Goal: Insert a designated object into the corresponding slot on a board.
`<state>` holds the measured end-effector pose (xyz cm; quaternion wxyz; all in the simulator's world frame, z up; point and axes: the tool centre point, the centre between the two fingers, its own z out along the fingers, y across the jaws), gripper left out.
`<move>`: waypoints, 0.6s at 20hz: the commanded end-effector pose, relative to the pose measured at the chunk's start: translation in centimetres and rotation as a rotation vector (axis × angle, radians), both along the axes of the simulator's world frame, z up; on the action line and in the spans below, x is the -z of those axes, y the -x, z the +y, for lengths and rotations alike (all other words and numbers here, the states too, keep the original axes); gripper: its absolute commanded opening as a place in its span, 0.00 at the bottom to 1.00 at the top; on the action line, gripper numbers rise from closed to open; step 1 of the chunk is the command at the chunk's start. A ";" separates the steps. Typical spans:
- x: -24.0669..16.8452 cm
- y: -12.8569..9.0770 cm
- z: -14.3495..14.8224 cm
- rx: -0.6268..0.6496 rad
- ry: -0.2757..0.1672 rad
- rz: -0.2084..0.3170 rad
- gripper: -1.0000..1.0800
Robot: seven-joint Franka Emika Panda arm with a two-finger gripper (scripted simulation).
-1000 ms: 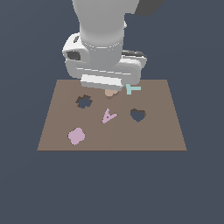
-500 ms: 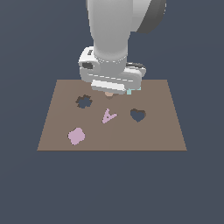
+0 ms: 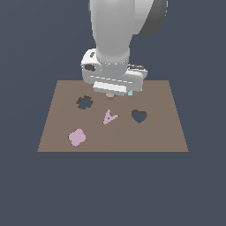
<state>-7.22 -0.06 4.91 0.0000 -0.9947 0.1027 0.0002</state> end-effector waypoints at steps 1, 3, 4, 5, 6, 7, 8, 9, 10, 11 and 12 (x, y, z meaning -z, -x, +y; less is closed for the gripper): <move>0.0 0.0 0.0 0.000 0.000 0.000 0.96; 0.1 0.0 0.0 0.000 0.000 0.000 0.96; 0.3 0.0 0.0 0.000 0.000 0.000 0.96; 0.5 0.0 0.0 0.000 0.000 0.000 0.96; 0.8 0.0 0.0 0.000 0.000 0.000 0.96; 1.1 0.0 0.0 -0.001 0.000 0.000 0.96; 1.4 0.0 0.0 -0.001 0.000 0.000 0.96; 1.6 0.0 0.0 -0.001 0.000 0.000 0.96; 1.8 0.0 0.0 -0.001 0.000 0.000 0.96; 1.9 0.0 0.0 -0.001 0.000 0.000 0.96; 1.9 0.0 0.0 -0.001 0.000 0.000 0.96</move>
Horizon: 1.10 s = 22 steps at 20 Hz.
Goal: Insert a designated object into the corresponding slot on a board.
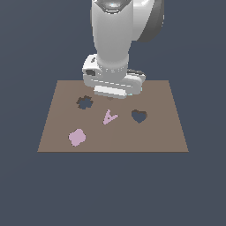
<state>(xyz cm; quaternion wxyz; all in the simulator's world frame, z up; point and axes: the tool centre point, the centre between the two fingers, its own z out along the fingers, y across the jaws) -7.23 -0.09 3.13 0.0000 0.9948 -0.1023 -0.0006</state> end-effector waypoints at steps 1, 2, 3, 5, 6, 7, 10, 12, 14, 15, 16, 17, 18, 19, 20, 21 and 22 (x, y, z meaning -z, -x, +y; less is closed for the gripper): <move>0.1 0.0 0.0 0.000 0.000 -0.001 0.00; 0.1 0.0 0.0 0.000 0.000 -0.001 0.00; 0.1 0.0 0.0 0.000 0.000 -0.001 0.00; 0.1 0.0 0.0 0.000 0.000 -0.001 0.00; 0.1 0.0 0.0 0.000 0.000 -0.001 0.00; 0.1 0.0 0.0 0.000 0.000 -0.001 0.00; 0.1 0.0 0.0 0.000 0.000 -0.001 0.00; 0.1 0.0 0.1 -0.001 0.000 -0.002 0.00; 0.1 -0.1 0.0 -0.004 0.000 -0.002 0.00; 0.1 -0.1 0.0 -0.007 0.000 -0.002 0.00; 0.1 -0.1 0.0 -0.013 0.000 -0.002 0.00; 0.1 -0.2 0.0 -0.019 0.000 -0.002 0.00; 0.1 -0.2 0.0 -0.028 0.000 -0.002 0.00; 0.0 -0.3 0.0 -0.037 0.000 -0.002 0.00; 0.0 -0.4 -0.1 -0.048 0.000 -0.002 0.00; 0.0 -0.5 -0.1 -0.061 0.000 -0.002 0.00; 0.0 -0.6 -0.1 -0.075 0.000 -0.002 0.00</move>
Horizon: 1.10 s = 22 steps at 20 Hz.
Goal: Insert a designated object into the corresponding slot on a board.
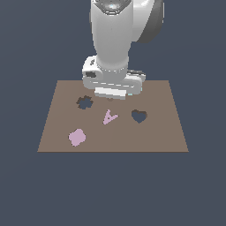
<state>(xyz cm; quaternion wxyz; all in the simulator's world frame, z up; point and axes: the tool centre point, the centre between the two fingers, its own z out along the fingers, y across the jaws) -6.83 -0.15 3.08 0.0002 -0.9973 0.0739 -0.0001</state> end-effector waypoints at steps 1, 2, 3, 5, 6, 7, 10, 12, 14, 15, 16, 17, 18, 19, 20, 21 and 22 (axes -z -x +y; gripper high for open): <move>0.0 -0.3 -0.1 -0.034 0.000 -0.001 0.00; 0.0 -0.4 -0.1 -0.051 0.000 -0.001 0.00; -0.1 -0.5 -0.2 -0.070 0.000 -0.001 0.00; -0.1 -0.8 -0.3 -0.112 0.000 -0.001 0.00; -0.1 -1.0 -0.3 -0.136 0.000 -0.001 0.00; -0.1 -1.1 -0.3 -0.161 0.000 -0.001 0.00; -0.1 -1.8 -0.4 -0.245 0.001 -0.001 0.00; -0.2 -2.2 -0.5 -0.310 0.001 -0.001 0.00; -0.2 -2.7 -0.5 -0.381 0.001 -0.001 0.00; -0.2 -3.0 -0.4 -0.419 0.001 -0.001 0.00; -0.2 -3.3 -0.4 -0.459 0.001 -0.001 0.00; -0.3 -3.6 -0.4 -0.501 0.001 -0.001 0.00; -0.3 -3.9 -0.3 -0.544 0.001 -0.001 0.00; -0.3 -4.2 -0.2 -0.587 0.001 -0.001 0.00; -0.3 -4.5 -0.1 -0.631 0.001 -0.001 0.00; -0.3 -4.8 0.0 -0.675 0.001 -0.001 0.00; -0.4 -5.1 0.1 -0.719 0.001 -0.001 0.00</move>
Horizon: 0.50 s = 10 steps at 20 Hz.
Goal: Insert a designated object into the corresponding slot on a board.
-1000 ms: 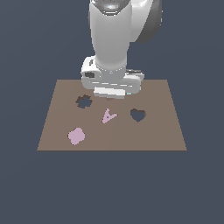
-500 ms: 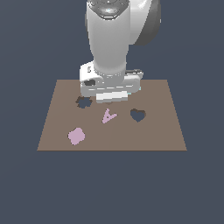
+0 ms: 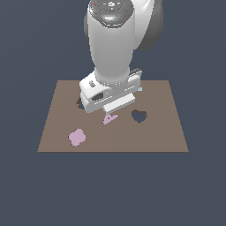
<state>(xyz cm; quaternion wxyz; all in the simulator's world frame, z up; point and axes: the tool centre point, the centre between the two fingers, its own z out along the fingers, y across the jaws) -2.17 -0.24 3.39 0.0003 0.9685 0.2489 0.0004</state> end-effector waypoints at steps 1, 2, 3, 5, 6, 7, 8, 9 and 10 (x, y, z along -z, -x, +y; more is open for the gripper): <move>-0.1 -0.8 0.3 -0.112 0.000 0.000 0.00; -0.1 -1.1 0.4 -0.157 0.000 -0.001 0.00; -0.1 -1.4 0.6 -0.201 0.000 -0.001 0.00; -0.2 -1.9 1.0 -0.291 0.001 -0.001 0.00; -0.2 -2.2 1.2 -0.336 0.001 -0.001 0.00; -0.2 -2.4 1.4 -0.381 0.001 -0.001 0.00; -0.2 -2.7 1.6 -0.426 0.001 -0.001 0.00; -0.2 -2.9 1.8 -0.471 0.001 -0.001 0.00; -0.3 -3.1 2.1 -0.517 0.001 -0.001 0.00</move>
